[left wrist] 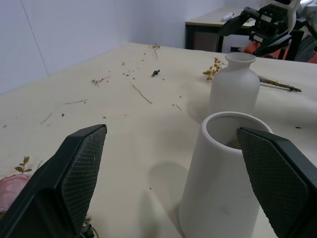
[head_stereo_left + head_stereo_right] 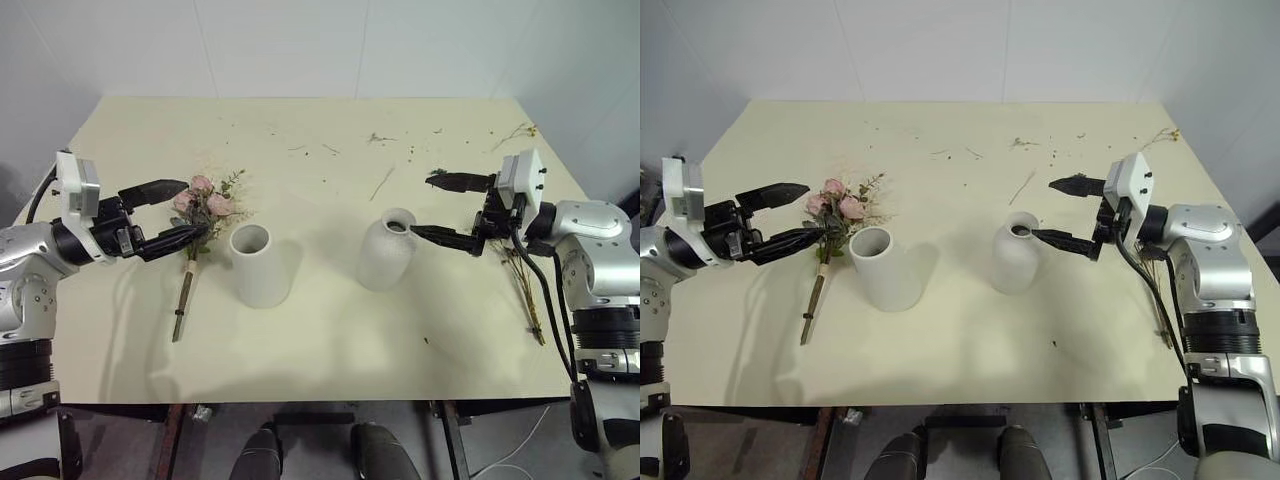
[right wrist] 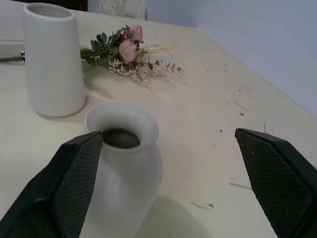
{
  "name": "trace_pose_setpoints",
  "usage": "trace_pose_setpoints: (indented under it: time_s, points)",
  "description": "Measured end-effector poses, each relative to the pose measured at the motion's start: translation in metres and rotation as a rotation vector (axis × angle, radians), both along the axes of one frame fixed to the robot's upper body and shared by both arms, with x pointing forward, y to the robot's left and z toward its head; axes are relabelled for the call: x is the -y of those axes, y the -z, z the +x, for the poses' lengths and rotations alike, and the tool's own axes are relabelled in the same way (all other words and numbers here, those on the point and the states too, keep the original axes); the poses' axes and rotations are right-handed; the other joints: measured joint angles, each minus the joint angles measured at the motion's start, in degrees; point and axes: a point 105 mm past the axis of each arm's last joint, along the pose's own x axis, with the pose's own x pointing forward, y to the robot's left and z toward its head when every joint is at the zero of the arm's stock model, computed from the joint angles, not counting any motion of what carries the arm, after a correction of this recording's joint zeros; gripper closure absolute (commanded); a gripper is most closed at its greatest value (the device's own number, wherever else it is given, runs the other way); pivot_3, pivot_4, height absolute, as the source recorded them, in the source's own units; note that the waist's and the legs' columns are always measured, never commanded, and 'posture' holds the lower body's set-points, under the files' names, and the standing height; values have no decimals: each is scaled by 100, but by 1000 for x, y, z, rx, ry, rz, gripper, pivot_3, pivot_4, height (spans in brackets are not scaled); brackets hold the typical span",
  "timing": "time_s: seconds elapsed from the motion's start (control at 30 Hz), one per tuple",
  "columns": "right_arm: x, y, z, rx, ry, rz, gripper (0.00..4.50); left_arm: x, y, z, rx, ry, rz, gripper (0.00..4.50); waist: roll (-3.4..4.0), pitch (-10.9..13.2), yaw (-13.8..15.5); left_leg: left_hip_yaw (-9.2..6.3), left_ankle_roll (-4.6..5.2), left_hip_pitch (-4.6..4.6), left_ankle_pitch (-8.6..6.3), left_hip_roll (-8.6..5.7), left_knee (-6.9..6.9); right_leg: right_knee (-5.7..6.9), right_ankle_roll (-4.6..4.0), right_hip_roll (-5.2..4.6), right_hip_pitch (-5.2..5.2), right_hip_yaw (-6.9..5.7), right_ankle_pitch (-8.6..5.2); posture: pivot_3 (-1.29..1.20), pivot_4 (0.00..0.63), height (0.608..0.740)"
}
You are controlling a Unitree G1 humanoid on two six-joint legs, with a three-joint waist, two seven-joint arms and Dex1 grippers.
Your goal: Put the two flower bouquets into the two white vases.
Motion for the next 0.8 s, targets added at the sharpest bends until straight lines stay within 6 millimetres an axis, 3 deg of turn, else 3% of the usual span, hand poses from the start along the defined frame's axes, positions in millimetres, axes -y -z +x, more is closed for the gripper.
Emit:
trace_pose_setpoints:
  time_s: [0.13, 0.27, 0.4, 0.63, 0.8]
  points:
    - [5, -6, -5, -10, 0, -15, 0, 0, 0, 0, 2, 2, 5, 15, 6, 3, 15, 1, 0, -1, 0, 0, 1, 0, 0, -1, -1, 0, 0, 0, 150, 740]
    - [23, -24, -25, 6, 27, -57, 0, -1, 0, 2, 1, 5, 10, 15, 6, 4, 69, 0, -1, -2, -2, 0, -3, -9, -1, 0, 1, -1, -2, 0, 150, 740]
    - [26, -18, -35, -30, 33, -53, 0, -10, 9, 7, -24, -40, 47, 15, 6, 4, 88, 6, -3, 1, -3, 3, 2, -8, -2, 0, 3, -1, -1, 0, 150, 740]
    - [26, -11, -38, -52, 30, -54, 0, -56, 38, 16, -220, -420, 258, 15, 7, 4, 25, 9, -2, 1, -4, 4, -1, -8, -3, 0, 1, 2, -1, 0, 150, 740]
    - [23, -10, -40, -51, -9, -71, 0, -53, 60, 16, -441, -644, 307, 15, 6, 4, 50, 7, -2, 0, -4, 4, 1, -6, -2, 0, 2, 2, -1, 0, 150, 740]
